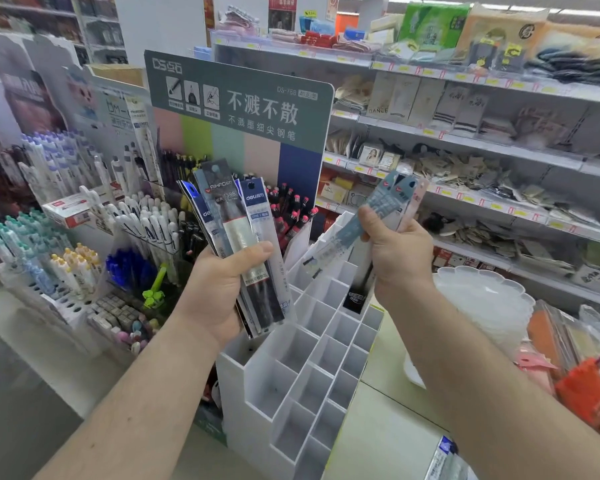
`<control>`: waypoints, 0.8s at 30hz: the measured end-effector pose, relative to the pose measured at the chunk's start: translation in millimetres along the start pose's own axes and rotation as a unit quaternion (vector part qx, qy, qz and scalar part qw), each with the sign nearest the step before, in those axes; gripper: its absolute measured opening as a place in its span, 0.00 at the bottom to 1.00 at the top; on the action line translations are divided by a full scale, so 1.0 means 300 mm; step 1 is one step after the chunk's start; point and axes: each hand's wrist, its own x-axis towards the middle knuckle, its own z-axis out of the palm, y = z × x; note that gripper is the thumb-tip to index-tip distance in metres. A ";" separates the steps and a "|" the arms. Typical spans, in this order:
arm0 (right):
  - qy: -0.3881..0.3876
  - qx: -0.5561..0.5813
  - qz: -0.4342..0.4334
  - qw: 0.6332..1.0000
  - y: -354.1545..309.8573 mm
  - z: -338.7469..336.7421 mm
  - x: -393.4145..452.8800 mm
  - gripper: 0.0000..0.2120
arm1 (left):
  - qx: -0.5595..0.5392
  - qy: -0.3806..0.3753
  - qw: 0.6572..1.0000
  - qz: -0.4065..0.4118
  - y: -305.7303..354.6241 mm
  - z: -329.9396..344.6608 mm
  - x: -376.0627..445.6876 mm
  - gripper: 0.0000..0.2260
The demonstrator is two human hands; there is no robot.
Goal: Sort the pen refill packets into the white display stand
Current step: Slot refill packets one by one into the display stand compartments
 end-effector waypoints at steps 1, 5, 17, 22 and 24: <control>-0.010 -0.005 -0.001 1.000 0.002 0.008 0.002 0.07 | 0.006 0.000 1.000 0.000 0.001 0.001 -0.003 0.17; -0.049 -0.041 -0.009 0.998 0.010 0.031 0.004 0.06 | 0.009 -0.003 1.000 -0.001 0.003 0.000 -0.008 0.16; -0.029 -0.013 -0.031 0.999 -0.019 -0.007 0.012 0.06 | 0.027 -0.004 1.000 -0.003 0.002 0.007 -0.015 0.19; 0.037 -0.011 0.016 0.999 0.073 -0.105 -0.010 0.05 | 0.020 -0.010 1.000 -0.010 -0.001 0.005 -0.023 0.18; 0.019 -0.049 0.048 0.997 0.135 -0.117 -0.034 0.04 | 0.022 -0.011 1.000 -0.016 -0.006 0.003 -0.025 0.19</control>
